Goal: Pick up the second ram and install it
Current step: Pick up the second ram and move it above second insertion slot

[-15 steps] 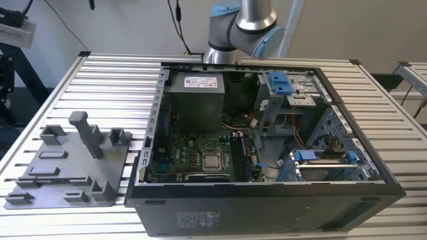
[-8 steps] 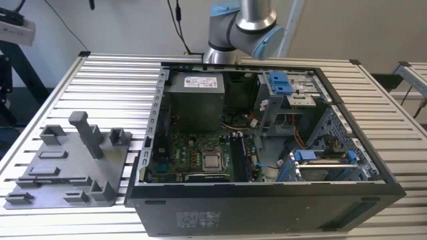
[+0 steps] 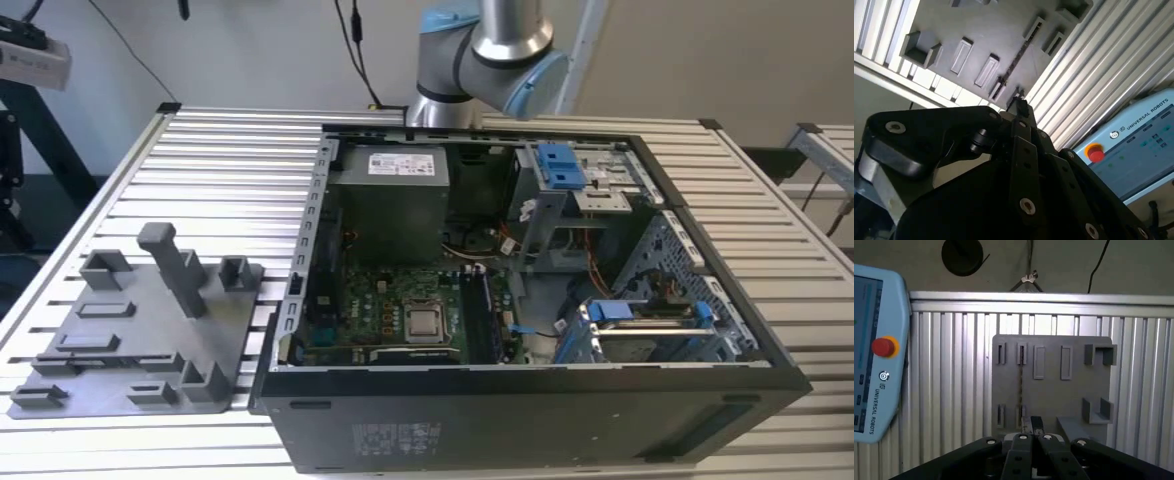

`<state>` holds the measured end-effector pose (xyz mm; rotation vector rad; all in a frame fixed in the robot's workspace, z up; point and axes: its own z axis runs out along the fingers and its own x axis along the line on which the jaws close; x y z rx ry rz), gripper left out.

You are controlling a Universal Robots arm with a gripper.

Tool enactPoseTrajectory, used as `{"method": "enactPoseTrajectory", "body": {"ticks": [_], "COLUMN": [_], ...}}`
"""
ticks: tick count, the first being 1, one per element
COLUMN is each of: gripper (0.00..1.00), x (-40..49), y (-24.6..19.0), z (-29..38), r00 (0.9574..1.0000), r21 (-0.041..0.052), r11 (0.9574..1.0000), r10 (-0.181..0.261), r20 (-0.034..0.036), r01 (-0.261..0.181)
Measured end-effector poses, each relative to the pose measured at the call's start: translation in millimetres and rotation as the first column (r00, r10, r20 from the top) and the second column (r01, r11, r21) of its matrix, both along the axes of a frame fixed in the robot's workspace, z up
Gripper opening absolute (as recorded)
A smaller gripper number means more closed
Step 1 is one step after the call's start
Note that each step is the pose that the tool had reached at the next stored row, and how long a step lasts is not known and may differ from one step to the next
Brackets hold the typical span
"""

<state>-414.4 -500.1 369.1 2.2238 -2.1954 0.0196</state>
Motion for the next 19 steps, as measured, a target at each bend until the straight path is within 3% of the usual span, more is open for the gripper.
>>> {"method": "enactPoseTrajectory", "body": {"ticks": [5,7,10,14,19], "gripper": [0.12,0.24,0.3,0.48,0.48], "x": [0.0,0.0,0.0,0.0,0.0], "y": [0.0,0.0,0.0,0.0,0.0], "z": [-0.1,-0.1,-0.1,-0.2,-1.1], "r00": [1.0,1.0,1.0,1.0,1.0], "r21": [0.0,0.0,0.0,0.0,-0.0023], "r11": [1.0,1.0,1.0,1.0,1.0], "r10": [0.0,0.0,0.0,0.0,0.0], "r20": [0.0,0.0001,0.0,0.0,-0.0015], "r01": [0.0,0.0,0.0,0.0,0.0]}}
